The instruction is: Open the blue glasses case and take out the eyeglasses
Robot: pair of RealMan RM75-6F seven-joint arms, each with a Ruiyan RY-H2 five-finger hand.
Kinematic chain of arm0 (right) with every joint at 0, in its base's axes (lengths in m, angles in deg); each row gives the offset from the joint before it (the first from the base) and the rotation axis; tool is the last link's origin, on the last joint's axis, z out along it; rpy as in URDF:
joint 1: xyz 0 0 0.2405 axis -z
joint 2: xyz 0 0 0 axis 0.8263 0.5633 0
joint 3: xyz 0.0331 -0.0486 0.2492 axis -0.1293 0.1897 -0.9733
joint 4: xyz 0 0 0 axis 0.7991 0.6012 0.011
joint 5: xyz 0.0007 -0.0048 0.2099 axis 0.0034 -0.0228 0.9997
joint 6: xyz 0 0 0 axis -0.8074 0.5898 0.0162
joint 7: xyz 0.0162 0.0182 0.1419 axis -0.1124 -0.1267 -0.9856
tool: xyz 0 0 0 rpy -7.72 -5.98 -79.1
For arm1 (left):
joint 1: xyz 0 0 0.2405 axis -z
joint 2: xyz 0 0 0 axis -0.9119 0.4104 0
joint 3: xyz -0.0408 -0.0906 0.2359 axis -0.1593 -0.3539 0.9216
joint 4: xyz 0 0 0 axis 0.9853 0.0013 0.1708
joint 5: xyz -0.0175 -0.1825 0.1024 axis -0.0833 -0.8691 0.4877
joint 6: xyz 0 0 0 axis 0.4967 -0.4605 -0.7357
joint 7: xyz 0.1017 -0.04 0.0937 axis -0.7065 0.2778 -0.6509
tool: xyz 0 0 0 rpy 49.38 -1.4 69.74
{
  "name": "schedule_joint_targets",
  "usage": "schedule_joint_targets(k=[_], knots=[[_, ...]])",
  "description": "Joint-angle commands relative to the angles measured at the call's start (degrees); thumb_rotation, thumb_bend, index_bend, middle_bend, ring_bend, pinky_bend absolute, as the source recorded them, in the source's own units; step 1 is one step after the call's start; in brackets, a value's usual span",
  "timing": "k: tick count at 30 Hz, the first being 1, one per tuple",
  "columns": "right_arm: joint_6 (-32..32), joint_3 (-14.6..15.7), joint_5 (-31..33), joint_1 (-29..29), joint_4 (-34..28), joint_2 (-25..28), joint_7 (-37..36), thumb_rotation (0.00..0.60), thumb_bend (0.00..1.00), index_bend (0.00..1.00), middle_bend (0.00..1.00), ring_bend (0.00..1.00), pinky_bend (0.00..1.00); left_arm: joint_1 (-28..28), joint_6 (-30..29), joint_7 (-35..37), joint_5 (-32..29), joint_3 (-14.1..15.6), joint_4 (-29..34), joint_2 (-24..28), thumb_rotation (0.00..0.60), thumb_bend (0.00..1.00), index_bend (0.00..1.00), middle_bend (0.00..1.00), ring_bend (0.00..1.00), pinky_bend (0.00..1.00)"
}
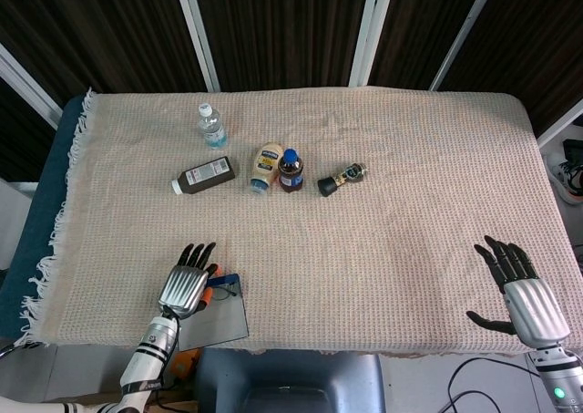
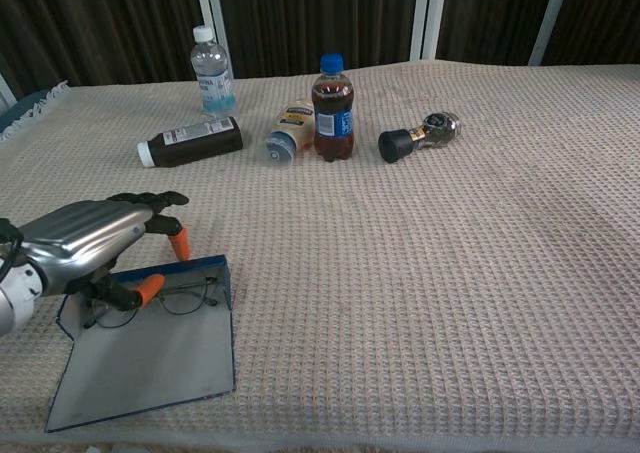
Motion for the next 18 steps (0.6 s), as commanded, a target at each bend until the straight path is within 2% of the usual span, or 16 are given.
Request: schedule_joint_targets(k=[1,18], knots=[[0.02,-0.03,0.05,-0.02,-0.02,0.0,0.02,0.6,0.19,0.0,0.0,0.0,0.0,-0.01,0.13,0.07,-0.1,-0.17,-0.12,-0.04,0.6,0.46,0.38,0.0,0.0,0.0],[-0.05,-0.02,0.04,0.02,-0.02,-0.05,0.25,0.6,0.19,0.0,0.0,0.0,0.0,0.09,1.42,0.21,-0.8,-0.67,-0.53,0.12,0.6,0.46,0.4,0.0,0.0,0.0]])
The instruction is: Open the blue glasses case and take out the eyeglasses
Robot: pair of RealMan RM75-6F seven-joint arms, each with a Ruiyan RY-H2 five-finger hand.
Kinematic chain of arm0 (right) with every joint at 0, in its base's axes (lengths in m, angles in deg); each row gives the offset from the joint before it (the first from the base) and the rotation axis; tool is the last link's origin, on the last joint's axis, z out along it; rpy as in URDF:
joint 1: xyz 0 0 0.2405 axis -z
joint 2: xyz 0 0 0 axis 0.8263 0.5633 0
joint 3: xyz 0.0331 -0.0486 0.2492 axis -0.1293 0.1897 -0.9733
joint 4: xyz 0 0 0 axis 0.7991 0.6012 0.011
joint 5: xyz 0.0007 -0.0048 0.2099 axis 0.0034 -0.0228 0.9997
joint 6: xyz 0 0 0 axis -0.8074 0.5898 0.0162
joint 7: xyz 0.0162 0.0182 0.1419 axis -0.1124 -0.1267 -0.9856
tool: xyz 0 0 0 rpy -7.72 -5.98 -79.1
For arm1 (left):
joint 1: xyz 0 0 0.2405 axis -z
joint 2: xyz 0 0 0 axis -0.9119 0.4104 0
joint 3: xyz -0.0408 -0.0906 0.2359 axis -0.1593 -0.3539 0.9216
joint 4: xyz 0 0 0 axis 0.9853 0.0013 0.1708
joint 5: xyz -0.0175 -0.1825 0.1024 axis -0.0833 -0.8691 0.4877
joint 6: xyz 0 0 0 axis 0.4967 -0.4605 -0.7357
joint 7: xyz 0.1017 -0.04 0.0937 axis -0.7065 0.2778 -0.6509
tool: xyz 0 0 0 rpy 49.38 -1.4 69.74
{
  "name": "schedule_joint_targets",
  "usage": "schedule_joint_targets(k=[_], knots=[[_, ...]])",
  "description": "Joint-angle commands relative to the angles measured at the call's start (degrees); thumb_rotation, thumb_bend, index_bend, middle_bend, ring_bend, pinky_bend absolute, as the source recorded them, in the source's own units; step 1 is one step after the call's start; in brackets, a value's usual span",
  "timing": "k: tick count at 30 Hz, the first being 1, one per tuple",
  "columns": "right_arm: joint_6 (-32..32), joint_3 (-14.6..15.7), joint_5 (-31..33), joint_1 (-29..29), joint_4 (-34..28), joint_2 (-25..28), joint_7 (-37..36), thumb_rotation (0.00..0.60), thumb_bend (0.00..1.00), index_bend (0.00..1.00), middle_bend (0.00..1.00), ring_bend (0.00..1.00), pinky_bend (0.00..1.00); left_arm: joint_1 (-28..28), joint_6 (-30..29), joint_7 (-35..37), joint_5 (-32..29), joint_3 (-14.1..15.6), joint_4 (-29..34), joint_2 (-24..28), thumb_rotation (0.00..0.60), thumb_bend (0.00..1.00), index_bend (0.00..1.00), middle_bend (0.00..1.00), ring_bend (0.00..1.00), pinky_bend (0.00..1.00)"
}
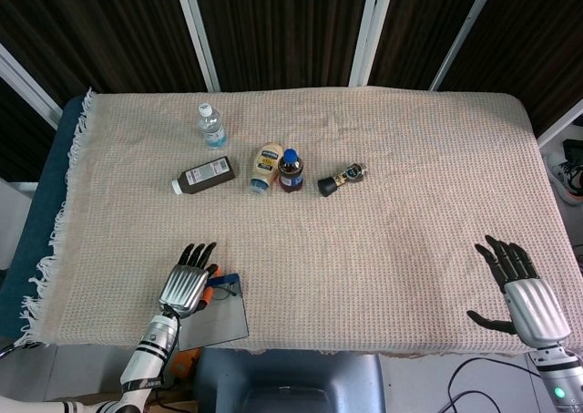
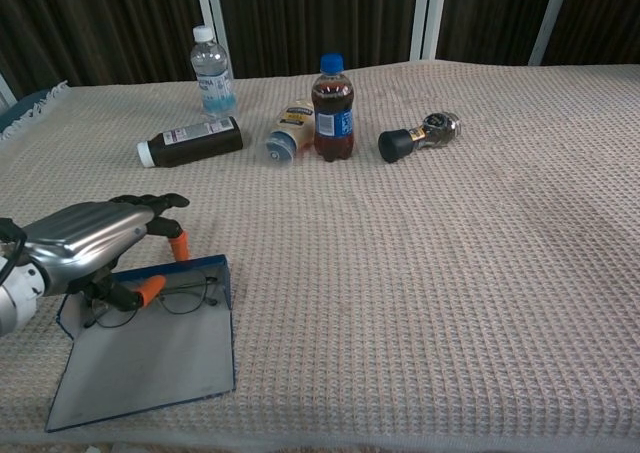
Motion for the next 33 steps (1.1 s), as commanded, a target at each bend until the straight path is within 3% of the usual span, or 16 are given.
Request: schedule_joint_targets(k=[1,23,33], knots=[[-0.03,-0.02,0.02,0.01,-0.01,-0.01,0.0,0.6,0.19,0.0,0.0,0.0,0.0,0.05,0.24,0.06,-0.29,-0.14,-0.24,-0.04,0.6,0.46,0.4,0.0,0.0,0.0],[0.02,0.02,0.01,0.01,-0.01,-0.06,0.19,0.6,0.19,0.0,0.0,0.0,0.0,-0.27,0.66,4.05,1.46,-1.14,-1.67,-0.45,0.6,0.46,0.47,0.0,0.0,0.0],[-0.2,0.04,-0.07,0.11,-0.01,-0.01,0.05,0.6,0.19,0.0,0.0,0.0,0.0,-0.88,-2.06,9.53,6.5,-3.26,-7.4,-2.94,0.6,0.46,0.47,0.0,0.0,0.0]])
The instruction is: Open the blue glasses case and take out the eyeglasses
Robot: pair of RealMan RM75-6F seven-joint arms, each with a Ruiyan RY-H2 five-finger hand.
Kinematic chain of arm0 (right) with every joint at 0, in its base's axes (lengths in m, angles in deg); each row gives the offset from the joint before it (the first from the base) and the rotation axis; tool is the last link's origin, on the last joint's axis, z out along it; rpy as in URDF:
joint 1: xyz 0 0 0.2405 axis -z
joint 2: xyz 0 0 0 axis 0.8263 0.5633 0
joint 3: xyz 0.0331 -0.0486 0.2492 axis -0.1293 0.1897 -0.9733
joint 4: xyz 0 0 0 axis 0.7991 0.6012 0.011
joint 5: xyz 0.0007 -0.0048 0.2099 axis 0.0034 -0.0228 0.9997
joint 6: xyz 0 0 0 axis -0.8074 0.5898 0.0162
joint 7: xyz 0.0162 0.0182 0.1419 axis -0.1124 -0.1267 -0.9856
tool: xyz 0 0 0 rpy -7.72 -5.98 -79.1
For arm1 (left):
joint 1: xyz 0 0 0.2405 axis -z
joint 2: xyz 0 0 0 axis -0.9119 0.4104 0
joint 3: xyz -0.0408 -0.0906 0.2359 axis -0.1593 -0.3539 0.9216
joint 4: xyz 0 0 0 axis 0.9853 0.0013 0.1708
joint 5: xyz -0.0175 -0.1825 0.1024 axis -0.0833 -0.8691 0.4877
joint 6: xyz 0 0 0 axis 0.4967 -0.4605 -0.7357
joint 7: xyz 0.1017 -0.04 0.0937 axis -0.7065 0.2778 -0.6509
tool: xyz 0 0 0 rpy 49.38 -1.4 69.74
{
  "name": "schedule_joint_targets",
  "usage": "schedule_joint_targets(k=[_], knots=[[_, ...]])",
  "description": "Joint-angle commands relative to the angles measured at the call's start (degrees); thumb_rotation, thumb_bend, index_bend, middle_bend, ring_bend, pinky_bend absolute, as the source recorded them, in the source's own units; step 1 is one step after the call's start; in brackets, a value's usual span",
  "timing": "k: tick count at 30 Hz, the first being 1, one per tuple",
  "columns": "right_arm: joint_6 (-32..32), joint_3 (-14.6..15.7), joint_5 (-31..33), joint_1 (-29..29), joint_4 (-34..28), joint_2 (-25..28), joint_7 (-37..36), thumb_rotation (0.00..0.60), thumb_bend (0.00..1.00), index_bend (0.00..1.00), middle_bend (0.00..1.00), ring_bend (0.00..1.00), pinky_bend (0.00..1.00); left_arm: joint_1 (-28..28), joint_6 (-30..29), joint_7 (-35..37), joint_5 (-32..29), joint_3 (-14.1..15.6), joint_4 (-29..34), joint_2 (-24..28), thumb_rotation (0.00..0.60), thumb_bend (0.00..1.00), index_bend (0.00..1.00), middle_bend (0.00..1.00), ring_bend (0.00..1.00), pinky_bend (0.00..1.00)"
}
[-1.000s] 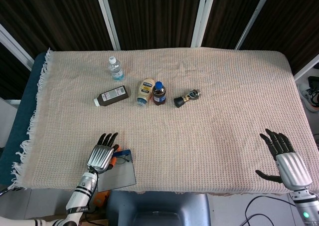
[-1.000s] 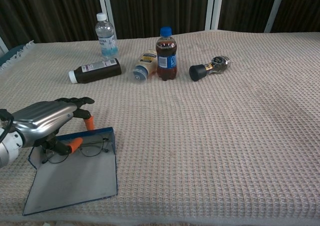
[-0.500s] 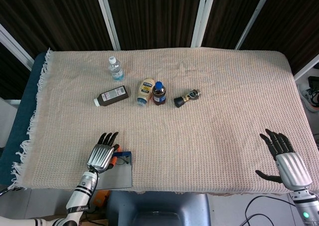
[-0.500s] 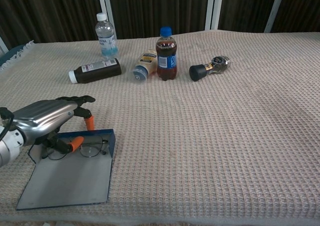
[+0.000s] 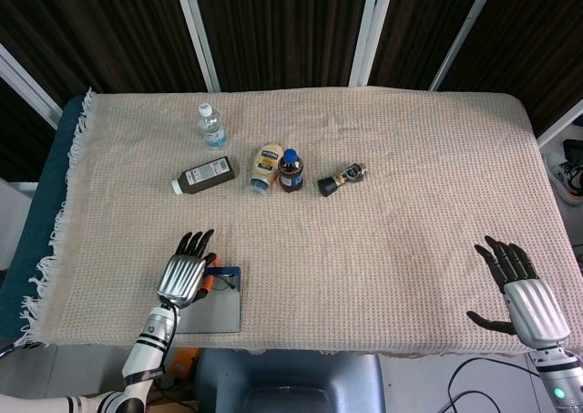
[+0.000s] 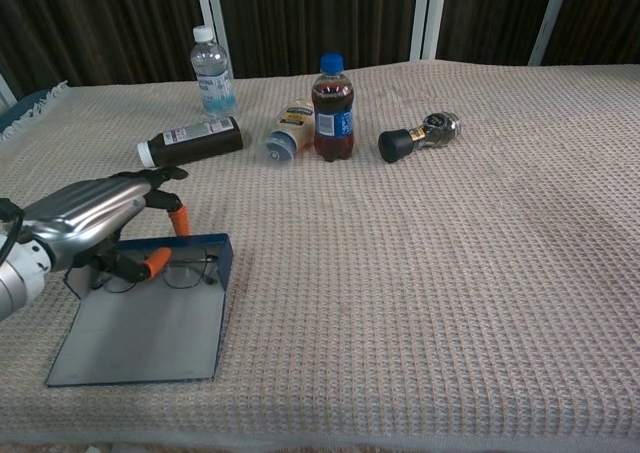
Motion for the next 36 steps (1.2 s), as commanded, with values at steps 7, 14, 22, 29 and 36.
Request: schedule_joint_targets(k=[7,14,22,29,36], knots=[[-0.14,-0.01,-0.05,0.06,0.01,0.06,-0.18,0.6,0.19,0.0,0.0,0.0,0.0,-0.13,-4.17,5.91,5.56,-3.39,-9.12,-4.66,0.6,0.46,0.47,0.0,0.0,0.0],[-0.37,-0.02,-0.07,0.16,0.06,0.2,-0.44,0.6,0.19,0.0,0.0,0.0,0.0,0.98,-7.02,8.44,9.24,-5.88,-19.93,-9.06,0.6,0.46,0.47,0.0,0.0,0.0],[-0.58,-0.13,0.11,0.3,0.12,0.29,-0.53,0.6,0.19,0.0,0.0,0.0,0.0,1.88,-6.92,9.54,9.8,-7.8,-25.96,-10.89,0.6,0.46,0.47,0.0,0.0,0.0],[-0.61,-0.13,0.1,0.33,0.11,0.28,-0.48,0.6,0.19,0.0,0.0,0.0,0.0,2.35,-6.46,9.19,9.81,-8.66,-27.88,-11.48,0.6,0.46,0.46,0.0,0.0,0.0],[-0.93,-0.16,-0.03,0.45,0.13,0.42,-0.88,0.6,0.19,0.0,0.0,0.0,0.0,2.75,-4.88,8.87,8.74,-9.44,-29.71,-12.03,0.6,0.46,0.45,0.0,0.0,0.0]])
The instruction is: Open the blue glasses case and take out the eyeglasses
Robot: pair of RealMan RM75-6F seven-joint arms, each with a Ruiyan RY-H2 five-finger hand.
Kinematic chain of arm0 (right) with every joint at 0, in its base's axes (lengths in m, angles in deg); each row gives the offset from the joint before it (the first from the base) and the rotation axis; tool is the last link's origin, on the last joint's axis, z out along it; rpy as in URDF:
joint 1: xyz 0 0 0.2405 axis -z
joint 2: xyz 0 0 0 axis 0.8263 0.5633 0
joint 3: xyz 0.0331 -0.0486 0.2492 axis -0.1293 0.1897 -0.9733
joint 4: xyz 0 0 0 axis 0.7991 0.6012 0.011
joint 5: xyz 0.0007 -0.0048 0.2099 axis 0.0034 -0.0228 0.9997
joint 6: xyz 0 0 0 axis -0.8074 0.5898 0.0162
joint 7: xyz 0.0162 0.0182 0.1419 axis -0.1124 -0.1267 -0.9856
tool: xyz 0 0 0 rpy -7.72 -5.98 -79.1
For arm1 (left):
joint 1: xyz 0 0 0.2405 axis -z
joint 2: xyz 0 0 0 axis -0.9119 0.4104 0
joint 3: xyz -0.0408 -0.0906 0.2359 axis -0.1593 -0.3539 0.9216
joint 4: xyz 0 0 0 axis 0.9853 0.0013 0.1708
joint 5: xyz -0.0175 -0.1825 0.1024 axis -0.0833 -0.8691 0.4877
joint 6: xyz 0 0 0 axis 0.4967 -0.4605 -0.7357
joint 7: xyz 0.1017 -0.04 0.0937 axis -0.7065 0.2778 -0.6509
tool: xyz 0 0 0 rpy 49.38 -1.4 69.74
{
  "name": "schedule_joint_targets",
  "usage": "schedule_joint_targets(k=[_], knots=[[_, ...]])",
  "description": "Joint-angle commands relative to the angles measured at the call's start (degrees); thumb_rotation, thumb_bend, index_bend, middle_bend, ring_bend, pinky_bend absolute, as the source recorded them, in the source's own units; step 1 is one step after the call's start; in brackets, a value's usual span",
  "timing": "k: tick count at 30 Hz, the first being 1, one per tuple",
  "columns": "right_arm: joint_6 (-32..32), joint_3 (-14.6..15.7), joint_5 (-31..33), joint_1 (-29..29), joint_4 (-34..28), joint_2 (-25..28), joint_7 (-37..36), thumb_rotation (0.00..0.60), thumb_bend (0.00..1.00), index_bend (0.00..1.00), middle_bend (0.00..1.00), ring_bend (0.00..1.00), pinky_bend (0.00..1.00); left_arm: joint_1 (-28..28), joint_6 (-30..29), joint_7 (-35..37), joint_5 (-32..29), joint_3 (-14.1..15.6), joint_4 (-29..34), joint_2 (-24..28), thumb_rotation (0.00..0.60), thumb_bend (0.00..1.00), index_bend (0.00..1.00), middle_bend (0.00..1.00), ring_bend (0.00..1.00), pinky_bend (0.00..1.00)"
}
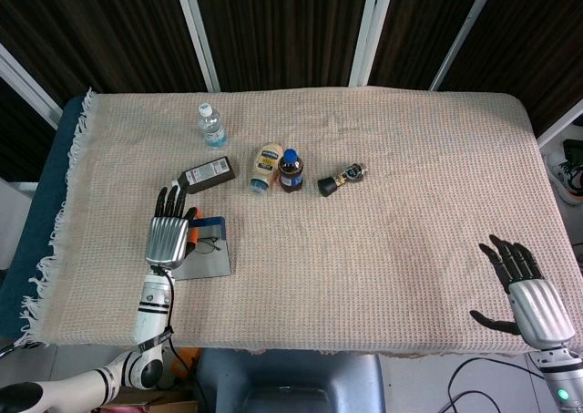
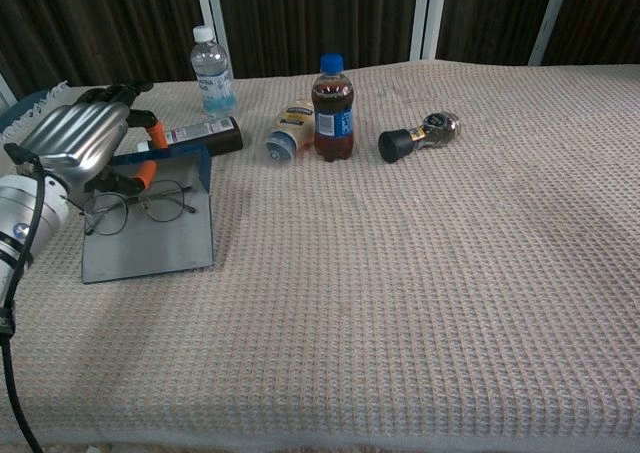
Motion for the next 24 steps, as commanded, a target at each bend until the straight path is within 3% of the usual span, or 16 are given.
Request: schedule_joint_targets(k=[1,14,24], knots=[[-0.17,0.0,-0.07,0.07,0.01,0.06,-0.15,0.6,0.19,0.0,0.0,0.0,0.0,0.23,0.72,0.02,-0.47,-0.33,-0.9,-0.3,0.6,0.46,0.45,0.0,0.0,0.0],[-0.7,-0.06,-0.22,0.29,0.08,0.46,-1.22,0.6,0.19,0.0,0.0,0.0,0.0,2.36,1.03,1.0,0.53,-1.53,-9.46,-3.27,0.6,0.46,0.45,0.0,0.0,0.0],[-1.41,-0.43,0.21,0.61,0.35,0.86,-2.28,0.6,0.19,0.0,0.0,0.0,0.0,9.56,8.64,2.49,-3.83,-7.39,-23.15,-7.4,0.6,0.46,0.42,0.0,0.0,0.0]])
